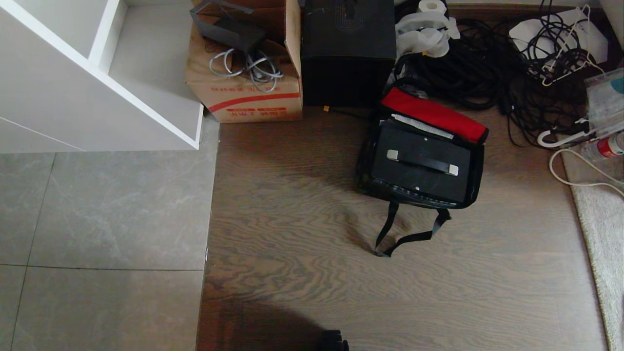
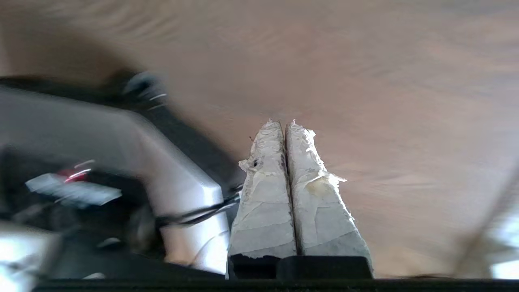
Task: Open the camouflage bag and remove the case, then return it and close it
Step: Grip the handle
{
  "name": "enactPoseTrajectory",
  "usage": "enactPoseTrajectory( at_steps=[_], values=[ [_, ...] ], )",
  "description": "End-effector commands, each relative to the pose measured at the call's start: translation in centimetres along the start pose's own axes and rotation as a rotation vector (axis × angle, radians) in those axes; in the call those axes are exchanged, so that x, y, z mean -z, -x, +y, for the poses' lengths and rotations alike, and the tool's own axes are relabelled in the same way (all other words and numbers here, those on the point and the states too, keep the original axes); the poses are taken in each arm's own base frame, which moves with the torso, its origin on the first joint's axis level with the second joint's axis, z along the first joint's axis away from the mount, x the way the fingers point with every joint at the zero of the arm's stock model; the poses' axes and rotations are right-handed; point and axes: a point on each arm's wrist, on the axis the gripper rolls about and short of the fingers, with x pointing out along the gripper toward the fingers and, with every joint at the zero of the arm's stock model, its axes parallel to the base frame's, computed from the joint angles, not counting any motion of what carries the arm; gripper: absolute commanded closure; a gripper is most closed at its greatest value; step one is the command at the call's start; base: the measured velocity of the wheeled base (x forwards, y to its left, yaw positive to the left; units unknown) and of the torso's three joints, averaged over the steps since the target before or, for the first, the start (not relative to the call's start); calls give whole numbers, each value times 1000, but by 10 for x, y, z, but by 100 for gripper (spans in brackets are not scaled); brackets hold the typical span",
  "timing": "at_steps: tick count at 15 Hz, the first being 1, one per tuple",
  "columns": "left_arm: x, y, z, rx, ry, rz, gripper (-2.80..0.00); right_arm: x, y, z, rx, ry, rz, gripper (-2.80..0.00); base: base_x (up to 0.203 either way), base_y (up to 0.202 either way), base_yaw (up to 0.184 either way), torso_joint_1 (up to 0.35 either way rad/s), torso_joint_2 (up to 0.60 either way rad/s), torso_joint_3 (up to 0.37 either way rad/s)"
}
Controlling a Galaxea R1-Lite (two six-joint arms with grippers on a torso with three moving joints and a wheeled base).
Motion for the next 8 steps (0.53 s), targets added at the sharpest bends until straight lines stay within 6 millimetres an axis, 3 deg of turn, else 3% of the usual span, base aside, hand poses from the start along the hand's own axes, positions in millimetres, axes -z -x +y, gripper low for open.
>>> enactPoseTrajectory(
  at_steps=[1, 4, 8],
  values=[
    [3, -1, 0, -1, 0, 8, 0, 16, 18, 2, 52, 22, -171, 0, 0, 0, 0, 0, 0, 0],
    [2, -1, 0, -1, 0, 7, 0, 26, 16, 3, 50, -62, -146, 0, 0, 0, 0, 0, 0, 0],
    [3, -1, 0, -1, 0, 9, 0, 25, 13, 2, 74, -77, -100, 0, 0, 0, 0, 0, 0, 0]
  ],
)
